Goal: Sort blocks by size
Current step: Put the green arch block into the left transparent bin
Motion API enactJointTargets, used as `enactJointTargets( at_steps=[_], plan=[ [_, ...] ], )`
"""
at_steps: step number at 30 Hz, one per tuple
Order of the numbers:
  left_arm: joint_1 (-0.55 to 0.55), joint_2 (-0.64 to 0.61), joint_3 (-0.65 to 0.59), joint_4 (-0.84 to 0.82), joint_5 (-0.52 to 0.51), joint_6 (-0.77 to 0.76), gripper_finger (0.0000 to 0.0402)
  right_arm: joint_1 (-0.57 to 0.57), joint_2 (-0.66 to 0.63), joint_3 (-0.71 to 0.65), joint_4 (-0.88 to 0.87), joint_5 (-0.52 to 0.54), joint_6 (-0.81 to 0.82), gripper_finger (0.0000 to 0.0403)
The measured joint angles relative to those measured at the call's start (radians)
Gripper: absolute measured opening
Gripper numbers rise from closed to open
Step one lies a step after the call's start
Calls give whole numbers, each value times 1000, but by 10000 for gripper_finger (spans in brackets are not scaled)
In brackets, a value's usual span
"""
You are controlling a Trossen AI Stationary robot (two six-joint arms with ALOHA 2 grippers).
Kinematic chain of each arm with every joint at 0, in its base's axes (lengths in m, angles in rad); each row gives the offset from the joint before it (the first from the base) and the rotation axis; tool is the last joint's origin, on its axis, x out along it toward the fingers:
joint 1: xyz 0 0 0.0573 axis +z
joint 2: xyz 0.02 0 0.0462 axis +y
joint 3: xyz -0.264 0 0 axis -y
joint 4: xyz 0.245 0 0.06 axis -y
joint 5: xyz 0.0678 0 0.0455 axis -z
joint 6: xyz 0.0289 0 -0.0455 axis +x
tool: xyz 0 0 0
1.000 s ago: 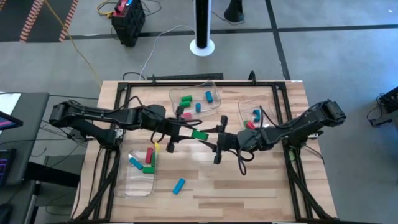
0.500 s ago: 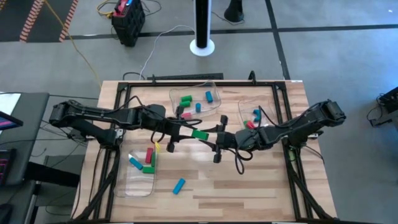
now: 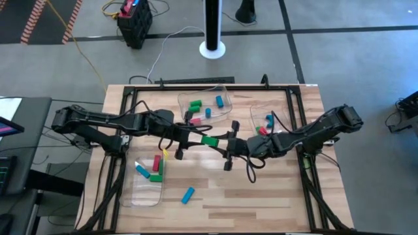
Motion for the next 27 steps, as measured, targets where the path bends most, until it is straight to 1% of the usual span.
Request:
enactJointTargets(
  at_steps=[8, 10, 15, 19, 21, 27],
  plan=[
    [0, -8, 0, -20, -9, -4, 188, 2, 0, 0, -4, 10, -7, 164],
    [0, -22, 0, -30, -29, -2, 200, 4, -3, 0, -24, 21, -6, 164],
    [0, -61, 0, -83, -93, 0, 227, 18, -14, 0, -84, 89, 10, 164],
    [0, -104, 0, -147, -117, -9, 236, 24, -38, -1, -179, 134, 68, 164],
    [0, -123, 0, -189, -121, -26, 237, 24, -53, -1, -257, 170, 111, 164],
    [-5, -154, 0, -356, -114, -115, 237, 20, -108, -1, -525, 254, 312, 164]
  ],
)
